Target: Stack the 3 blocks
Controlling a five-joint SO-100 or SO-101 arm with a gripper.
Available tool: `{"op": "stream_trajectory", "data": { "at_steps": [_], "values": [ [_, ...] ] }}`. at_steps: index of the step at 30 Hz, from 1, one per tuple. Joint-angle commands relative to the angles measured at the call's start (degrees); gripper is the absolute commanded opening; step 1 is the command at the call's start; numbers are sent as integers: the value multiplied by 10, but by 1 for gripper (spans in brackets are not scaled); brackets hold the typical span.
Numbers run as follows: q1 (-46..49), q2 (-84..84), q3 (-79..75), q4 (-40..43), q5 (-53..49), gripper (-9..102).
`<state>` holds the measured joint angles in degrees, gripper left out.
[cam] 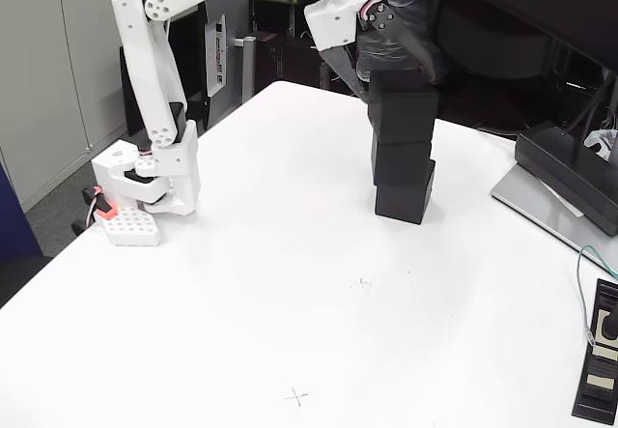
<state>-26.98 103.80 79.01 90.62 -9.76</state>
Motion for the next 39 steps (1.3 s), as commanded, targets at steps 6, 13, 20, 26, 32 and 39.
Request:
{"op": "stream_trajectory", "data": {
  "at_steps": [6,13,20,26,32,39],
  "values": [
    [-3,2,-17,-4,4,34],
    [3,9,-24,0,1,34],
    [4,21,-23,1,4,34],
    [4,112,-24,1,3,34],
    [4,221,-24,0,3,23],
    [4,353,-23,0,3,5]
  ]
}}
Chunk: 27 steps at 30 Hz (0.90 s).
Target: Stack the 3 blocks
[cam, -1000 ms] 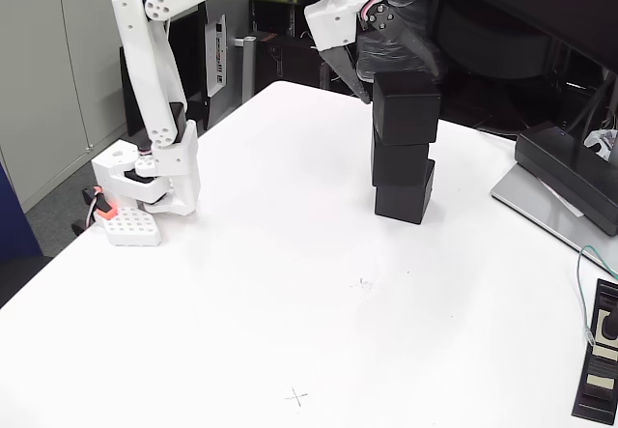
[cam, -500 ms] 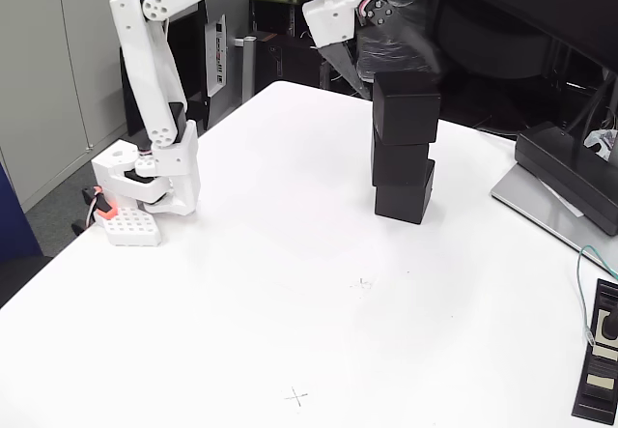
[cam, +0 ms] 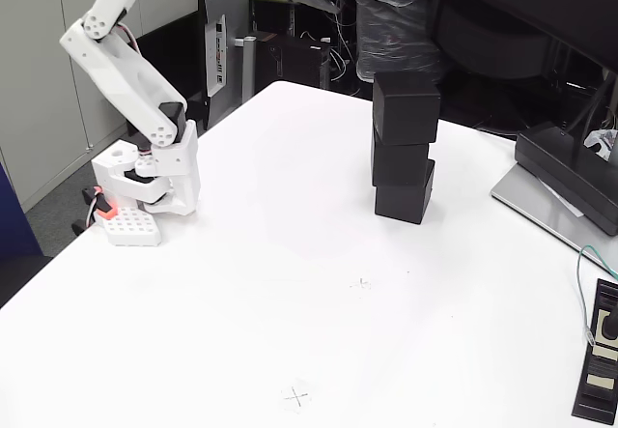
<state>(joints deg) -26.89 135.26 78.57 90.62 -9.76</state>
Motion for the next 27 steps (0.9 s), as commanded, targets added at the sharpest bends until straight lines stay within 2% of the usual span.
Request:
{"op": "stream_trajectory", "data": {
  "at_steps": [1,5,11,19,27],
  "values": [
    [4,56,-17,0,3,3],
    [3,118,-11,0,-3,-2],
    [11,202,15,0,-3,-1],
    [75,343,149,-9,4,-1],
    [119,439,339,-142,4,-1]
  ]
}}
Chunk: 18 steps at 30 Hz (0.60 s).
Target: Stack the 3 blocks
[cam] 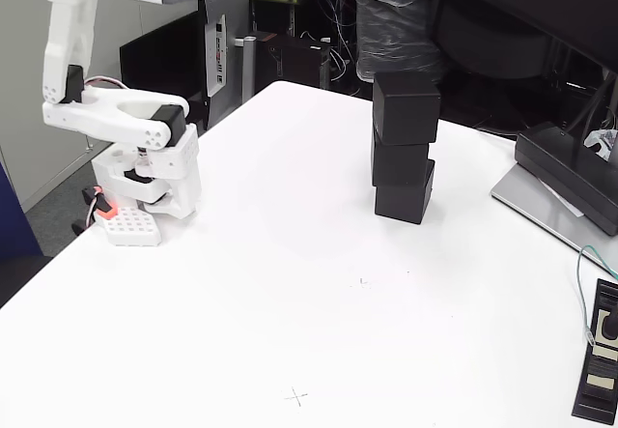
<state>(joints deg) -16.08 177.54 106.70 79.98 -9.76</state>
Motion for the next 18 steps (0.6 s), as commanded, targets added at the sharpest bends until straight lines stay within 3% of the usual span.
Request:
{"op": "stream_trajectory", "data": {
  "at_steps": [1,14,18],
  "values": [
    [14,28,86,-53,4,-1],
    [22,140,438,-212,7,-1],
    [22,140,496,-244,49,-1]
  ]
}}
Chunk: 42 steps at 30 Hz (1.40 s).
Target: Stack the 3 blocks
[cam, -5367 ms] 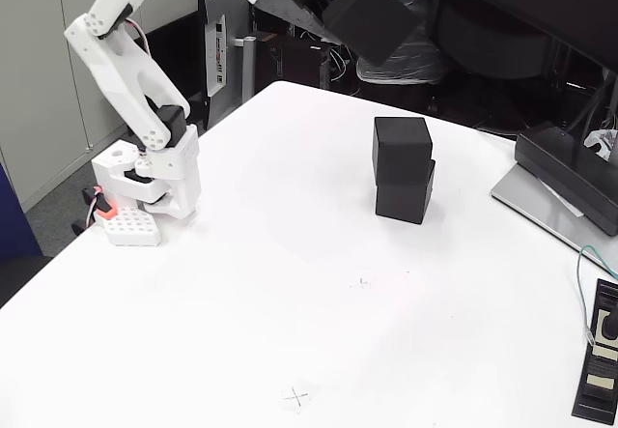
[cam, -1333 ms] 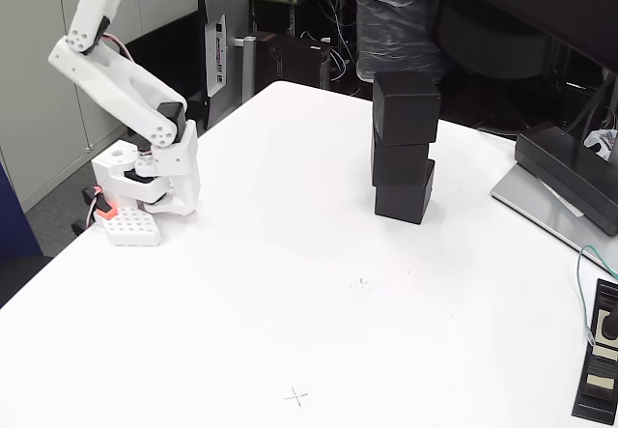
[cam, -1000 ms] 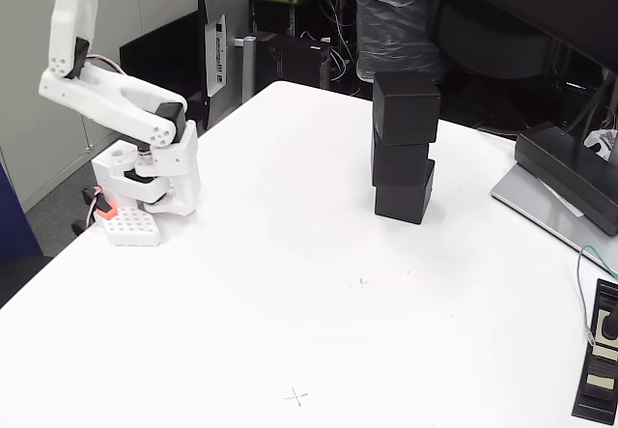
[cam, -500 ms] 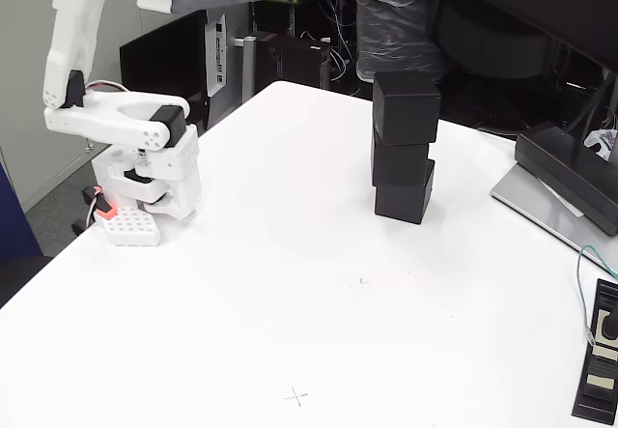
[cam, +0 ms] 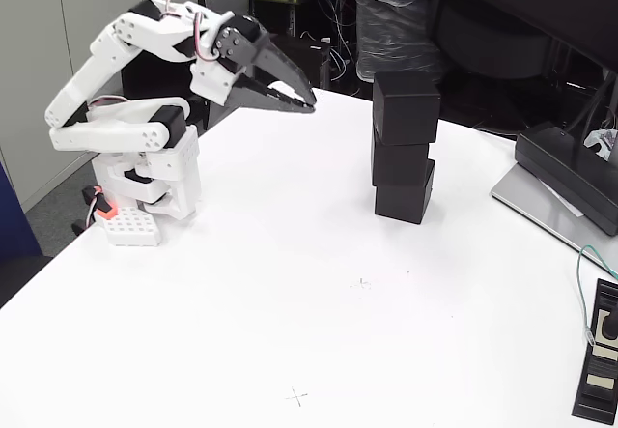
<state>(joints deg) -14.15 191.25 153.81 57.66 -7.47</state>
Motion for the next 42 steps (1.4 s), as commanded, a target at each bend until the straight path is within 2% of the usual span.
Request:
{"op": "stream_trajectory", "data": {
  "at_steps": [1,7,12,19,34,42],
  "values": [
    [3,3,35,-30,43,-1],
    [3,3,110,-69,133,-1],
    [3,3,177,-113,167,-1],
    [4,3,232,-165,168,-1],
    [6,3,229,-170,165,-1],
    [45,3,229,-171,165,-1]
  ]
}}
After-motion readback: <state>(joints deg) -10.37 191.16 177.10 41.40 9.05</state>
